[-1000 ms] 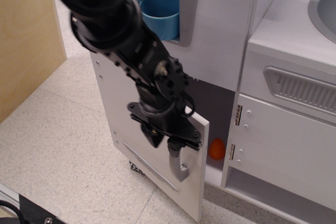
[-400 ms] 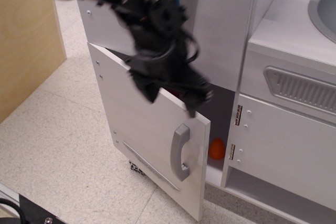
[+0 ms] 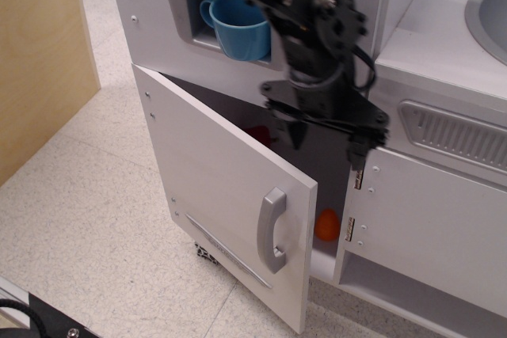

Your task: Open low fridge

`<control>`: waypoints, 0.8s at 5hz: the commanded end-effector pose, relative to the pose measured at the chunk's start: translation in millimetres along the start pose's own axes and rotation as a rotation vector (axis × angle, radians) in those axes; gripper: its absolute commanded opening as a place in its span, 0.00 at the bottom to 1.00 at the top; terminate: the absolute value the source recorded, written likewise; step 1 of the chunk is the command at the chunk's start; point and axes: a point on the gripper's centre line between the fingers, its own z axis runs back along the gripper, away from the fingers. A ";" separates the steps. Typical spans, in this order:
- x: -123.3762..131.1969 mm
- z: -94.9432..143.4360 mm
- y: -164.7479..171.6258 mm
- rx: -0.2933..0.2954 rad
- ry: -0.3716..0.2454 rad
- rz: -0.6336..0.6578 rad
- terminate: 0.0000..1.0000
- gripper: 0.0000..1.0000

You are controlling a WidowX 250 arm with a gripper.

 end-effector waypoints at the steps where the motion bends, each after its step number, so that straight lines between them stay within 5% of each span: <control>1: -0.5 -33.1 -2.0 0.060 0.016 -0.031 0.00 1.00; 4: -50.3 -46.3 47.6 0.080 0.128 -0.047 0.00 1.00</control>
